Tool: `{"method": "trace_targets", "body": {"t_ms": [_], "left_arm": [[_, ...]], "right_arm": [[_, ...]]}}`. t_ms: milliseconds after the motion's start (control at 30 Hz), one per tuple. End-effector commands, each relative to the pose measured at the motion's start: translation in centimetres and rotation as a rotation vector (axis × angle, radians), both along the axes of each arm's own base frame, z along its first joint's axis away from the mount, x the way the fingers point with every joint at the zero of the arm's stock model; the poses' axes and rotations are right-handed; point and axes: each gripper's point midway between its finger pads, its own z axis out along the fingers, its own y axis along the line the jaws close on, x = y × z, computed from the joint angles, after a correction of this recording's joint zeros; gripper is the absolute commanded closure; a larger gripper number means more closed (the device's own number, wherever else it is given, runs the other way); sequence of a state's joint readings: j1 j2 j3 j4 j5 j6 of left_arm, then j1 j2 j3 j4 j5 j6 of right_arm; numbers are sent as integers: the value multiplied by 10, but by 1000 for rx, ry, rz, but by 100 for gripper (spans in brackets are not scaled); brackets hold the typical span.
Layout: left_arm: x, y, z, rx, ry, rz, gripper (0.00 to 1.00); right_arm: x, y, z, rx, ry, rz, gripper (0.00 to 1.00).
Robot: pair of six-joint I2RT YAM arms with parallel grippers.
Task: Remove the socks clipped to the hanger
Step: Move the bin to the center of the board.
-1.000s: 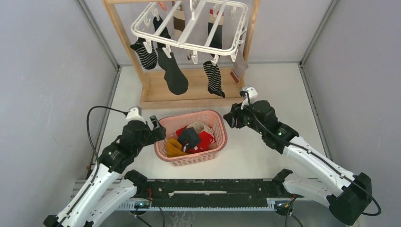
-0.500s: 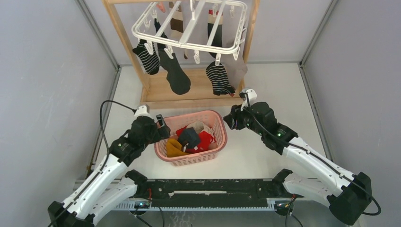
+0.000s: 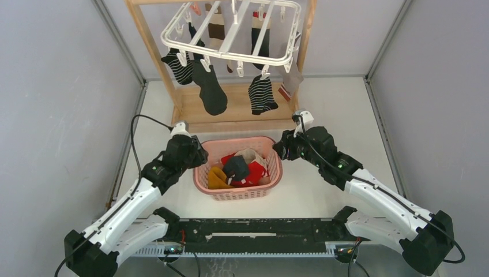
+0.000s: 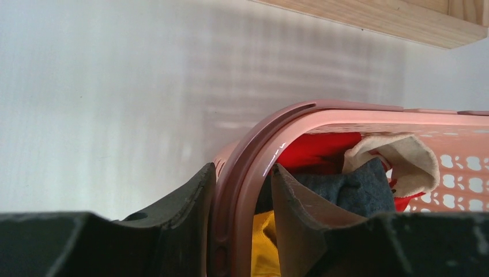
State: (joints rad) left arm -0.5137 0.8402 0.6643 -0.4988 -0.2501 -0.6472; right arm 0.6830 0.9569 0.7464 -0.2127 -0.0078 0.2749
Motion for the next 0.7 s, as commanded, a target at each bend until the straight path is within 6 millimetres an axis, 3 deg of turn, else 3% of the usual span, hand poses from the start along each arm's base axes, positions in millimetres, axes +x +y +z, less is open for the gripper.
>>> {"method": "trace_targets", "body": {"t_ms": [0,300,500,667], "left_arm": [[12,-11,17,-23,-31,-27,55],[24,-20,22,-46,-43,-25,54],[31,-27,18,-84,-49,-13,41],[42,-35,19,-96,-54,-25,38]], "right_arm": [[4,0,15,38,-46,-27,48],[10,0,6,21,-24,-49,48],[16,-7,2,34,2,-91,47],[20,-15,7,57,4,-119,46]]}}
